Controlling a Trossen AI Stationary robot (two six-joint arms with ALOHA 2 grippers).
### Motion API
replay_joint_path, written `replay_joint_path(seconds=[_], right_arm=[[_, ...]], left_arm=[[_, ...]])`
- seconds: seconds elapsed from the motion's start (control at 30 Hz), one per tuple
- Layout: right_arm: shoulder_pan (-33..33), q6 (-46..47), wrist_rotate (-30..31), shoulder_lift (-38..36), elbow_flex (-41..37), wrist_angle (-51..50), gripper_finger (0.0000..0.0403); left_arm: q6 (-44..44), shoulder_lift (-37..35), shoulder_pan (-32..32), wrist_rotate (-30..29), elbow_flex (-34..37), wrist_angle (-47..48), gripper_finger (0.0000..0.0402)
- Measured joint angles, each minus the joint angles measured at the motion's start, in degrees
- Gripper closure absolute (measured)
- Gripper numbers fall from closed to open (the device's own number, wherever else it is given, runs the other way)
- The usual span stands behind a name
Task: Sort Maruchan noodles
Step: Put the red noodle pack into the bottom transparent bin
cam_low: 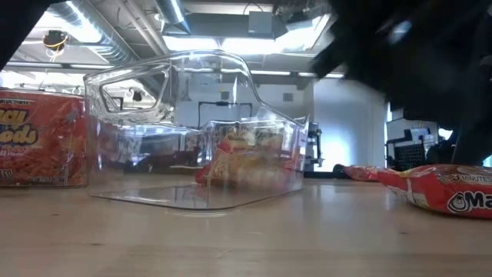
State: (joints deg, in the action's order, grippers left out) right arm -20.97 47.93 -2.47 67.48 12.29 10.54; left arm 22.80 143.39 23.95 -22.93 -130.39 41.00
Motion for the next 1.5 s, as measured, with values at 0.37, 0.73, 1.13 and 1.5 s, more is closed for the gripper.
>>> replay_joint_path(seconds=[0.37,0.73,1.13,1.5], right_arm=[[0.04,2.32,-4.6,-0.02,0.1,-0.19,0.0117],[0.02,4.73,-8.0,0.95,0.11,0.48,0.0117],[-0.01,6.53,-11.8,7.99,-0.07,13.6,0.0117],[-0.01,7.28,-18.58,9.11,-0.03,21.76,0.0117]], left_arm=[[-7.06,4.47,-0.99,6.87,-1.03,-18.52,0.0293],[-6.42,8.17,-3.5,7.75,-1.02,-16.88,0.0293],[-5.92,7.74,-4.42,7.6,2.32,-16.54,0.0294],[-5.2,7.78,-4.56,9.17,2.41,-16.77,0.0294]])
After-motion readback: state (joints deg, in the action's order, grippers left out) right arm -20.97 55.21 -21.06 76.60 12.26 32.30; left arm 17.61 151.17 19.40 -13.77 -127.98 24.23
